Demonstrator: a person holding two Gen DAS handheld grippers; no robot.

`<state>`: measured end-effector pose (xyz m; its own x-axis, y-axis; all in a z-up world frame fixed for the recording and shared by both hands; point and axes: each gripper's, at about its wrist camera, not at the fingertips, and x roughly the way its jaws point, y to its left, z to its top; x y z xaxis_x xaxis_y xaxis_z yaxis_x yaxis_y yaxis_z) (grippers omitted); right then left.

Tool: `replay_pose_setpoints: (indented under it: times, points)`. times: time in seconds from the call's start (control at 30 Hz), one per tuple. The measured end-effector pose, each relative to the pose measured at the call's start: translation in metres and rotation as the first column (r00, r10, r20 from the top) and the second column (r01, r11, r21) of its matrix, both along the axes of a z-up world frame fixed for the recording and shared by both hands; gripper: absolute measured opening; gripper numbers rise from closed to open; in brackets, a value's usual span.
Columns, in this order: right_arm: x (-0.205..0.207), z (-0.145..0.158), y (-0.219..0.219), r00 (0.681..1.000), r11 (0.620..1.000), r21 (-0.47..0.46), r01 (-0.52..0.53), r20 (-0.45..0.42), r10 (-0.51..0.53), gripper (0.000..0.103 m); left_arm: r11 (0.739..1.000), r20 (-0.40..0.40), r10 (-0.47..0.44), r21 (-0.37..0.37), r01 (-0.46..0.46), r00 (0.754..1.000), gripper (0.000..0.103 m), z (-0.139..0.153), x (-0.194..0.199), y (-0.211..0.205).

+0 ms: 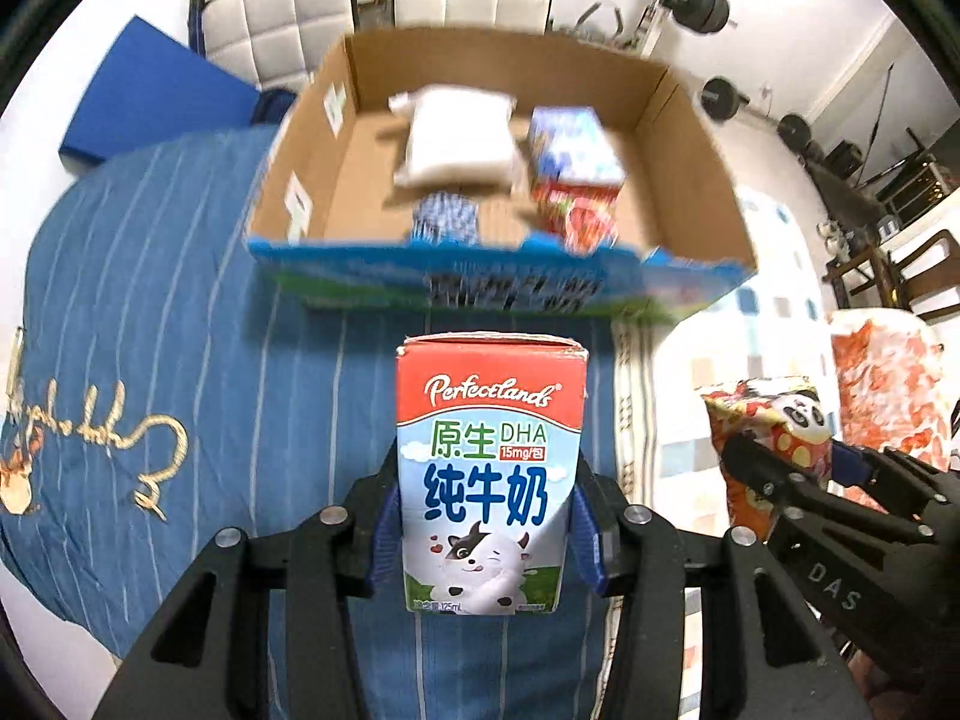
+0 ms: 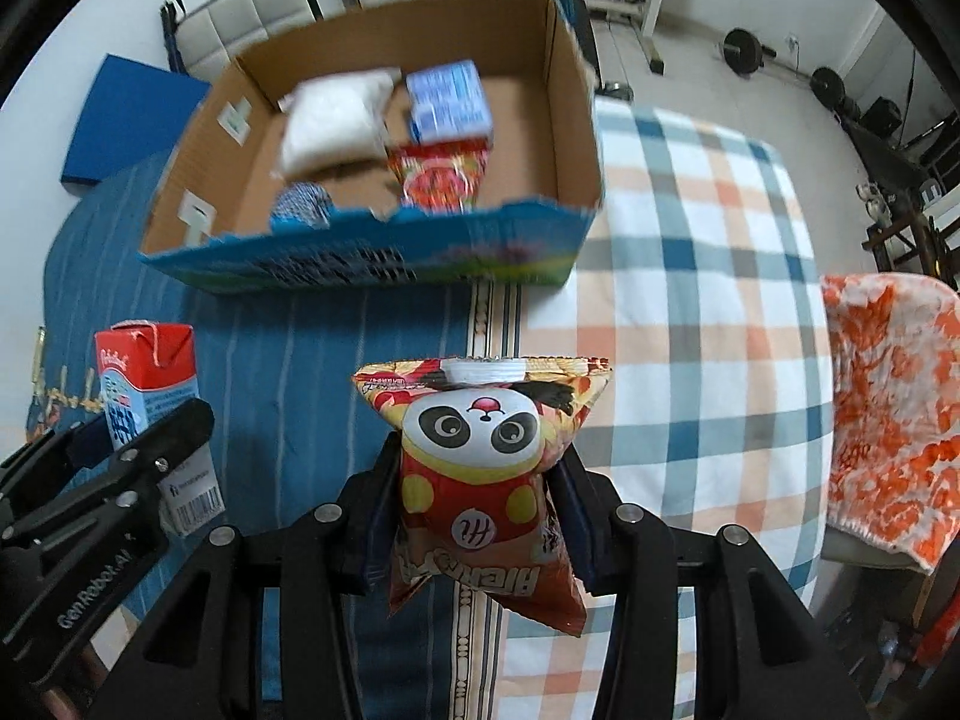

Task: Organize soft objects
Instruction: 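Lift the milk carton with the left tool while the right tool lifts the panda bag toward the box, then lower the milk carton into the box with the left tool while the right tool lowers the panda bag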

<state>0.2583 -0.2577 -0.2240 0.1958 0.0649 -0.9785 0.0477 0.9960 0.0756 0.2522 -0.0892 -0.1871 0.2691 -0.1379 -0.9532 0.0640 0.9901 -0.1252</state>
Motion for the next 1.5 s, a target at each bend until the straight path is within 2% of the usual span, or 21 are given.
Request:
replay_pose_setpoints:
  times: [0.23,0.4,0.57,0.7,0.87,0.93,1.03,1.27,1.33,1.5]
  points:
    - [0.005,0.042,-0.006,0.997,0.999,0.044,0.010,0.073,-0.013,0.049,1.000,0.069,-0.001,-0.031,0.003,0.998,0.044,0.034,0.000,0.000]
    - [0.016,0.062,-0.007,0.995,0.995,0.096,0.010,0.097,-0.020,0.048,0.998,0.082,0.003,-0.069,0.003,0.997,0.044,0.048,0.006,0.002]
    - [0.045,0.077,-0.009,0.992,0.991,0.132,0.021,0.124,-0.037,0.048,0.995,0.093,0.009,-0.104,0.001,0.996,0.044,0.058,0.029,0.003]
    - [0.083,0.076,-0.013,0.990,0.993,0.110,0.036,0.130,-0.050,0.048,0.992,0.090,0.025,-0.127,-0.013,0.996,0.044,0.059,0.063,0.009]
    - [0.138,0.052,-0.018,0.993,0.995,0.067,0.067,0.092,-0.073,0.048,0.997,0.077,0.027,-0.080,-0.021,0.997,0.044,0.048,0.122,0.018]
    - [0.162,0.037,-0.016,0.995,0.996,0.045,0.072,0.066,-0.075,0.049,0.998,0.053,0.028,-0.054,-0.025,0.998,0.044,0.035,0.145,0.022]
    - [0.187,0.015,-0.009,0.997,0.995,0.060,0.075,0.022,-0.076,0.049,0.999,-0.005,0.030,-0.029,-0.030,1.000,0.044,0.009,0.178,0.028]
    - [0.226,-0.051,0.017,0.990,0.973,0.201,0.111,-0.102,-0.092,0.049,0.999,-0.180,0.024,-0.033,-0.030,0.983,0.044,-0.059,0.227,0.033]
    - [0.233,-0.070,0.025,0.987,0.960,0.252,0.119,-0.138,-0.086,0.049,0.999,-0.214,0.027,-0.032,-0.035,0.976,0.044,-0.074,0.233,0.034]
    - [0.246,-0.105,0.045,0.978,0.943,0.310,0.120,-0.199,-0.059,0.048,0.999,-0.277,0.039,-0.024,-0.048,0.960,0.044,-0.102,0.242,0.038]
